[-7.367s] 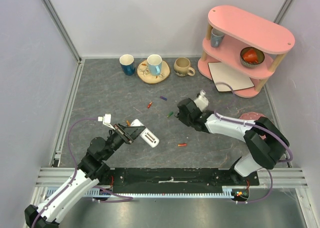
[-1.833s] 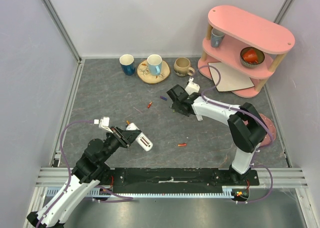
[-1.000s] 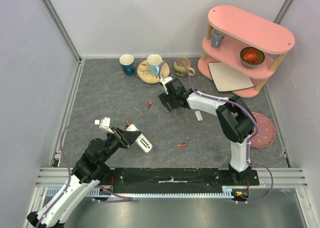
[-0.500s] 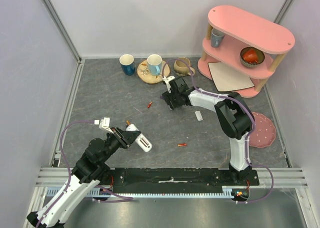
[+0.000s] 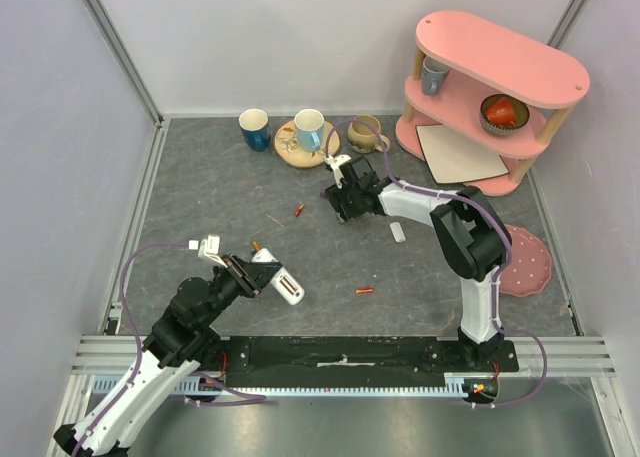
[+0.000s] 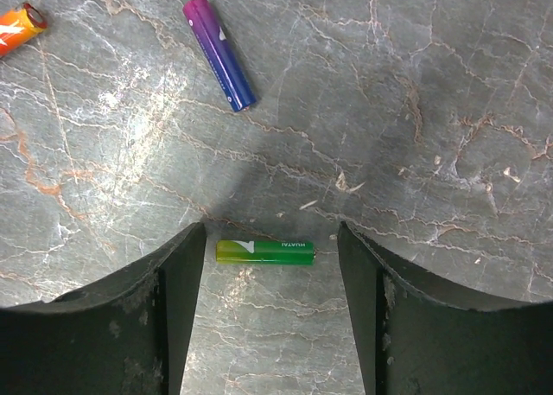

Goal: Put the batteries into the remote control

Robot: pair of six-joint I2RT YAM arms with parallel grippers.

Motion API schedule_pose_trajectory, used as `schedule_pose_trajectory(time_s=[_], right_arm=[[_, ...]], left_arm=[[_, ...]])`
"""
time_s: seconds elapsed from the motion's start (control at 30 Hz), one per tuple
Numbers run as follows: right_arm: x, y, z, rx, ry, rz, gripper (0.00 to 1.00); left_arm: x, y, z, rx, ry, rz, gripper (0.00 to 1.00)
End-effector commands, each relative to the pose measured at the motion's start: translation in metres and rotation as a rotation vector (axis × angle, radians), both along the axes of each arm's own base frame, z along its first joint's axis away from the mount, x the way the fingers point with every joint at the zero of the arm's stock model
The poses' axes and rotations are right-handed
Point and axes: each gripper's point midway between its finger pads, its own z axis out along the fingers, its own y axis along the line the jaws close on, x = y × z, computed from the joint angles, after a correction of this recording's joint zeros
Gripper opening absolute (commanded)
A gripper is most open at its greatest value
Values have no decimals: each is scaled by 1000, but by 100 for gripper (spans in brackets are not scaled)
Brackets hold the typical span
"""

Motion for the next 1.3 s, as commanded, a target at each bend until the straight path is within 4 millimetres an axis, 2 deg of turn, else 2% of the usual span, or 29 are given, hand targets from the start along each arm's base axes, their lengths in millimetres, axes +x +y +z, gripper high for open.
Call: schedule_pose_trajectory(time_s=[0.0,0.27,0.6,0.77,0.87,1.03,1.27], right_arm=[[-13,-8,-6,-19,33,5,69],[-18,-11,-8,-22,40,2,63],[-29,-13,-3,5,43,-9,68],[-34,-16,-12,-5,66,3,64],[-35,-16,-17,-11,73,3,63],[-33,-15,-18,-14,73,-1,70],[-29,-13,-20,-27,77,9,68]], left_arm=[[-2,3,32,-79,-93,9,2],[-2,3,32,-83,-88,6,2],[-2,2,29,-93,-75,5,2],[-3,1,28,-96,-70,1,2],[-3,1,29,-96,-73,-1,2],[-3,1,29,-96,-73,-1,2],[-3,0,26,-96,-65,0,2]])
